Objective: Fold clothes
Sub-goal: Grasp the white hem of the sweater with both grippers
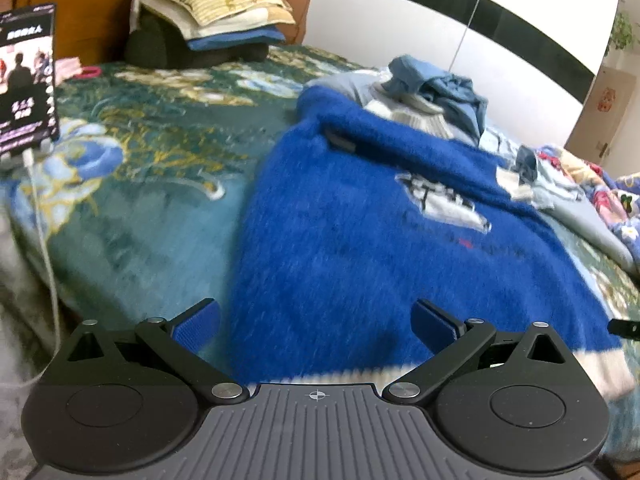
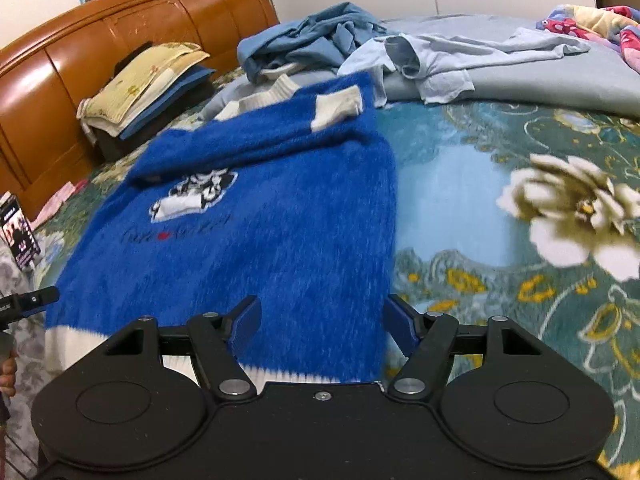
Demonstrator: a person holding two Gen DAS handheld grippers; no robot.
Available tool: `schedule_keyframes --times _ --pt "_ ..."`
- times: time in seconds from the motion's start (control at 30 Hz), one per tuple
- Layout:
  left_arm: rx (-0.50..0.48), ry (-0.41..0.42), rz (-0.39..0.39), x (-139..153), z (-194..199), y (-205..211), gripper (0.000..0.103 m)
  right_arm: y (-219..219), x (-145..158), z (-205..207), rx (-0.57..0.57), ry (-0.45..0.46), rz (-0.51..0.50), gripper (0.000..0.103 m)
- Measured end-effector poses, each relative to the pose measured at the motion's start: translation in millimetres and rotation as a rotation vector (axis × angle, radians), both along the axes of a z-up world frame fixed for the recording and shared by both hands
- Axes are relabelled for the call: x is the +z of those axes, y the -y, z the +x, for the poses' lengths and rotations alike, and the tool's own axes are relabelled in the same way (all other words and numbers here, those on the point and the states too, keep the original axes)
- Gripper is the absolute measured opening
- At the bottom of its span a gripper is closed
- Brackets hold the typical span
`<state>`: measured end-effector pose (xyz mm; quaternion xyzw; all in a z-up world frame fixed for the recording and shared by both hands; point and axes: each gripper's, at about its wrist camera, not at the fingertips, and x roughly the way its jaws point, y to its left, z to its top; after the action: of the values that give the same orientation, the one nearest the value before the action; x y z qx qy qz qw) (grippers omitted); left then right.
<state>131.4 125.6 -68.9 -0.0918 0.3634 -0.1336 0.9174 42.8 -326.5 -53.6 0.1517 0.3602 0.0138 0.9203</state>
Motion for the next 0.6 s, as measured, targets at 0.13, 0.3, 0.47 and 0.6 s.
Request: schedule_keyframes --times 0.13,0.3,0.47,0.6 --pt "0.012 -0.040 -0.021 -9 -7 -10 0.102 0 -6 -9 -0.003 -0.021 0.018 0.067" --pt "-0.002 -0.058 -0.045 -17 -13 -19 0.100 -2 -12 -21 -0.011 -0.036 0.032 0.067" --pt "-0.016 -0.072 -0.086 -23 -20 -25 0.090 -3 -13 -33 -0.008 -0.045 0.037 0.067" --pt "-0.033 -0.093 -0.145 -28 -23 -28 0.075 -7 -14 -41 0.008 -0.050 0.043 0.067"
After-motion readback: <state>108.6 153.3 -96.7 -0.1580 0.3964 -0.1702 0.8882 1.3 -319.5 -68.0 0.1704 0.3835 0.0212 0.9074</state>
